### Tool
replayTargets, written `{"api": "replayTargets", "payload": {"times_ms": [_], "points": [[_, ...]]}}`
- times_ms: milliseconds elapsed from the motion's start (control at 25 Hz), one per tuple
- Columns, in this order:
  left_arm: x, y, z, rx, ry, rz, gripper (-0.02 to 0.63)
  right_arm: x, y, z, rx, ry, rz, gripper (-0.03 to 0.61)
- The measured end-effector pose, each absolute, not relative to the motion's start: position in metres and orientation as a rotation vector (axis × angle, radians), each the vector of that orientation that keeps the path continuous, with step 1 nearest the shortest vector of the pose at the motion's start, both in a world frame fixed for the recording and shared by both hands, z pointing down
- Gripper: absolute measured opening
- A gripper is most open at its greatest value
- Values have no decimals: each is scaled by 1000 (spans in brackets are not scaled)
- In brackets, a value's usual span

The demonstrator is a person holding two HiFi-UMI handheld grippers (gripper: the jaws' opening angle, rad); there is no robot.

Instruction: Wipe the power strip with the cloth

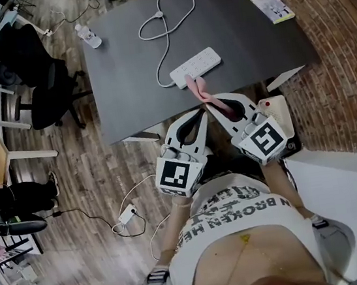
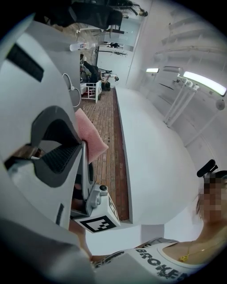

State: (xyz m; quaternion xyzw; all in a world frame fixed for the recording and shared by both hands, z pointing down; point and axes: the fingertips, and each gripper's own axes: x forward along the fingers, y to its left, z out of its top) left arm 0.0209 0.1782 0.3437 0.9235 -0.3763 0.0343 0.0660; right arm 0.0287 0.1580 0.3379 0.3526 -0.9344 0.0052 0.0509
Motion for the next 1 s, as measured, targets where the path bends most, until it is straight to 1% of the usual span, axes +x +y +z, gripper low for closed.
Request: {"api": "replayTargets", "payload": {"times_ms": [360, 1000], "points": [[8, 145, 351, 2731, -1223, 99, 8, 22, 115, 343, 1002, -2846, 4, 17], [18, 22, 339, 2628, -1469, 117, 8, 36, -4, 335, 784, -2901, 7, 17]]}}
